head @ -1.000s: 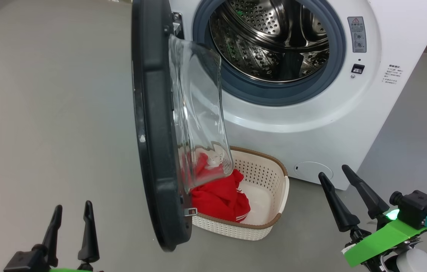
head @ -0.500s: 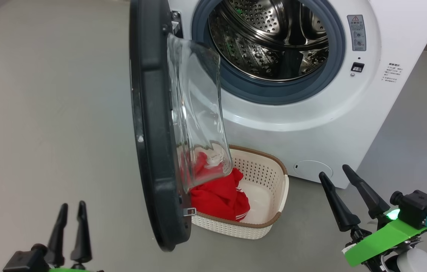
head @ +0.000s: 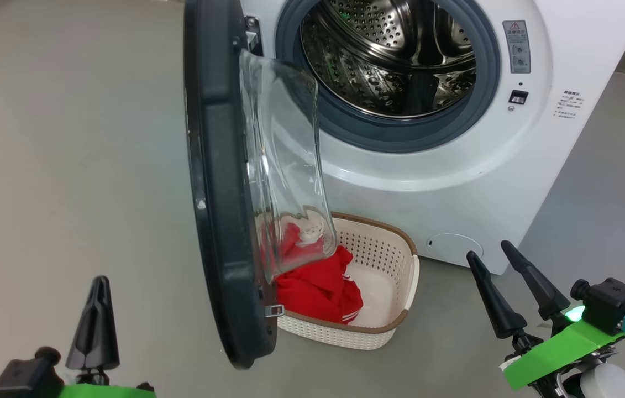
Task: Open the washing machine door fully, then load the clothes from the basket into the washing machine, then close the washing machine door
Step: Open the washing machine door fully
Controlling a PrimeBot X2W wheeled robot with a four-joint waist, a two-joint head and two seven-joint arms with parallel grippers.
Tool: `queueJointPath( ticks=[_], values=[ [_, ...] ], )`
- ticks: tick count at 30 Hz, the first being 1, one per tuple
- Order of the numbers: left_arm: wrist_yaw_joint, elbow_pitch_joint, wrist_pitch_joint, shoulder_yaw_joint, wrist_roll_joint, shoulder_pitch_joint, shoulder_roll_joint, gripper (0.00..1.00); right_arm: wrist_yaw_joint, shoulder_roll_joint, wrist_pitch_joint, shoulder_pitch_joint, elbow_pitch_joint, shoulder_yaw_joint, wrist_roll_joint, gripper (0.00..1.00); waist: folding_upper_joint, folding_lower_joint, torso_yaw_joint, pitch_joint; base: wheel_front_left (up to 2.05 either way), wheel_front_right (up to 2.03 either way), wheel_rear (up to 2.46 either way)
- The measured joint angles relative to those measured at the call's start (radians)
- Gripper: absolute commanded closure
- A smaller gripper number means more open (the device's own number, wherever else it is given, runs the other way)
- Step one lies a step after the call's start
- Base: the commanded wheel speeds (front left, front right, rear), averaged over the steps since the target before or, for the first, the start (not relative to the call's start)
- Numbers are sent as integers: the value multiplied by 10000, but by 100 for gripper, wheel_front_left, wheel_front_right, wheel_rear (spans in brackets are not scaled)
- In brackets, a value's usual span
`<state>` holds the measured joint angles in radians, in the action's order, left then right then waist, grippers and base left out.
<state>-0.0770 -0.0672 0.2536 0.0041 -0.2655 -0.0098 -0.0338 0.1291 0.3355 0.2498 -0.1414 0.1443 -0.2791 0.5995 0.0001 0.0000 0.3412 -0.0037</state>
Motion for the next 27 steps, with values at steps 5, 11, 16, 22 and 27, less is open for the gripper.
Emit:
queueJointPath(
  ticks=[5,11,16,22,27],
  values=[
    [4,777,0,-46,140,-10,0,100,0,-13,0,0,2,6,0,0,0,0,-79,-30,0,0,0],
    [15,1835,2,-351,314,-81,-4,100,0,-42,0,0,2,6,0,0,0,0,-178,-39,0,0,0],
    [17,2788,2,-625,378,-220,-10,100,0,-58,0,0,-2,6,0,0,0,0,-263,-40,0,0,0],
    [19,3618,4,-1110,462,-221,-15,100,0,-81,0,0,-4,6,0,0,0,0,-365,-66,0,0,0],
    [19,3919,31,-1609,504,-221,-29,100,0,-121,0,0,-2,-36,0,0,0,0,-474,-95,0,0,0]
  ],
)
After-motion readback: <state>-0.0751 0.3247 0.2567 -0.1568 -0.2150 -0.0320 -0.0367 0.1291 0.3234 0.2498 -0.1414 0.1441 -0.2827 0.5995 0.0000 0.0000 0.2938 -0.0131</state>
